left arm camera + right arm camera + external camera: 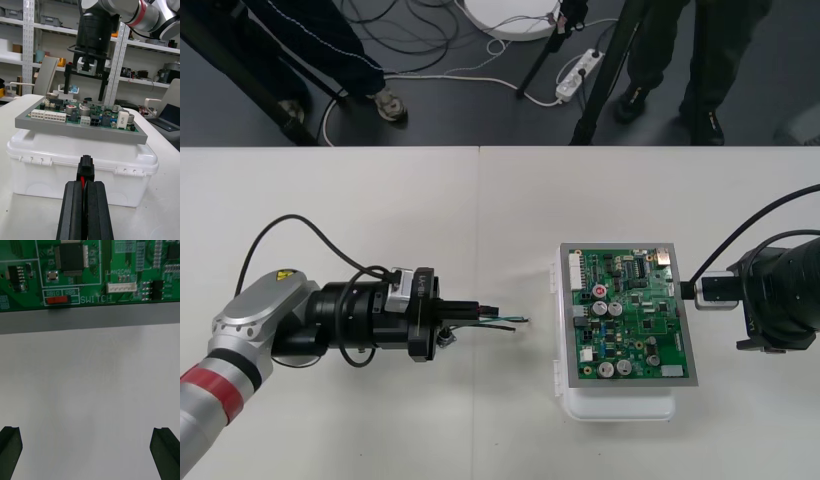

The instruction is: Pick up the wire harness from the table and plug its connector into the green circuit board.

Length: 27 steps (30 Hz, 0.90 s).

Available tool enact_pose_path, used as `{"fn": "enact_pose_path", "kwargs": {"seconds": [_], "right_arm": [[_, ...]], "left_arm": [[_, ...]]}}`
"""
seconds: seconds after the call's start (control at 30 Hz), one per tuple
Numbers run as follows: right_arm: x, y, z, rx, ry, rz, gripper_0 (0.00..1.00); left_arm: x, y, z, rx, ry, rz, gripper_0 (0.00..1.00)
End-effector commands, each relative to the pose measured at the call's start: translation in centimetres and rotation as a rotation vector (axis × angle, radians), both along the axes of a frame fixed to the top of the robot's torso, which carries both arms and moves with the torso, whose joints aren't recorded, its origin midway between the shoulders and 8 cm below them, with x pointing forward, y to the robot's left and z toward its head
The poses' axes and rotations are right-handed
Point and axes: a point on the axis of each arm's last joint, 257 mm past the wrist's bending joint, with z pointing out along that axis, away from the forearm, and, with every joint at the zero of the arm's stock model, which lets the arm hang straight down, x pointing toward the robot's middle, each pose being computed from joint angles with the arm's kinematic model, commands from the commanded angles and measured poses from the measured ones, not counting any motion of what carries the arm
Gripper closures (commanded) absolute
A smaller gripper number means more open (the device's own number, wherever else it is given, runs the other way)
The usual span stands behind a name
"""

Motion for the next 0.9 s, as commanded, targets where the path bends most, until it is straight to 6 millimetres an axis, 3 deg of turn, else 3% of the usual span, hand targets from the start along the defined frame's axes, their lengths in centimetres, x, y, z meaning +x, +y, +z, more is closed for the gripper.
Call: {"fn": "enact_pose_path", "kwargs": {"seconds": [0.03,0.3,0.9], "right_arm": [[1.6,2.4,1.2,0.002,-0.056,0.029,0.0],[1.9,3.4,0.6,0.016,-0.06,0.015,0.0],[2.5,5.9,-0.4,0.041,-0.089,0.006,0.0]], "left_arm": [[-0.7,-2.9,1.4,-0.016,-0.082,-0.102,1.0],[-0.8,-4.7,1.8,-0.018,-0.101,-0.131,1.0],[-1.4,-5.0,0.5,-0.02,-0.057,-0.108,1.0]]}}
